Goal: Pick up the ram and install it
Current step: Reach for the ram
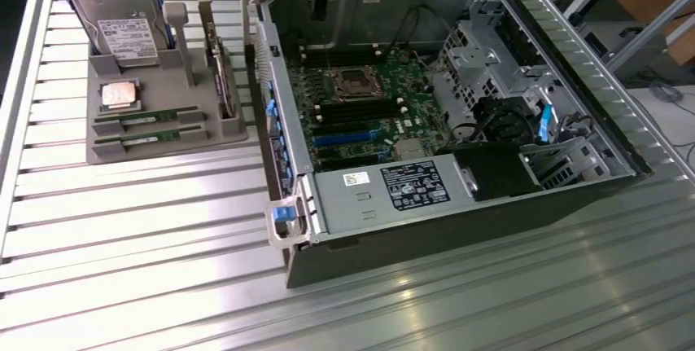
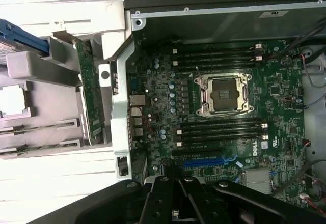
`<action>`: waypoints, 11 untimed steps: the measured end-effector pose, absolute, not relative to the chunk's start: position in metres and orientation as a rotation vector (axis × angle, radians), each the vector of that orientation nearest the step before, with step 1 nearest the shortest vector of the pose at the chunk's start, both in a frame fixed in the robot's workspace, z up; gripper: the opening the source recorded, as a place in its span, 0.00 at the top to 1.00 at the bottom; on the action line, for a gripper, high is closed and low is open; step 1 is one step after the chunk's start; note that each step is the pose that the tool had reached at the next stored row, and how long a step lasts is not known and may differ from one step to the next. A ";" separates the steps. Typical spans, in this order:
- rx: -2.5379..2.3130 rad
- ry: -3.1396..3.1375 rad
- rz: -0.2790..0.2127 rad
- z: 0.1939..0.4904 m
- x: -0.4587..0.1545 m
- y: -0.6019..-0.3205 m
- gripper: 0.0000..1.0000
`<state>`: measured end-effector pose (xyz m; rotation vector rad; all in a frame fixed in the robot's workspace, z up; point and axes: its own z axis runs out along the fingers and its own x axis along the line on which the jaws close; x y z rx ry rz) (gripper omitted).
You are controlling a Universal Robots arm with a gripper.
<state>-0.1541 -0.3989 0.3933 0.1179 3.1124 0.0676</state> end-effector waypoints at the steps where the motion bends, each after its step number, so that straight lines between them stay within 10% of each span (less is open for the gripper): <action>1: 0.118 3.112 0.068 0.393 -0.154 -0.399 0.89; 11: 0.118 3.112 0.068 0.393 -0.156 -0.399 0.89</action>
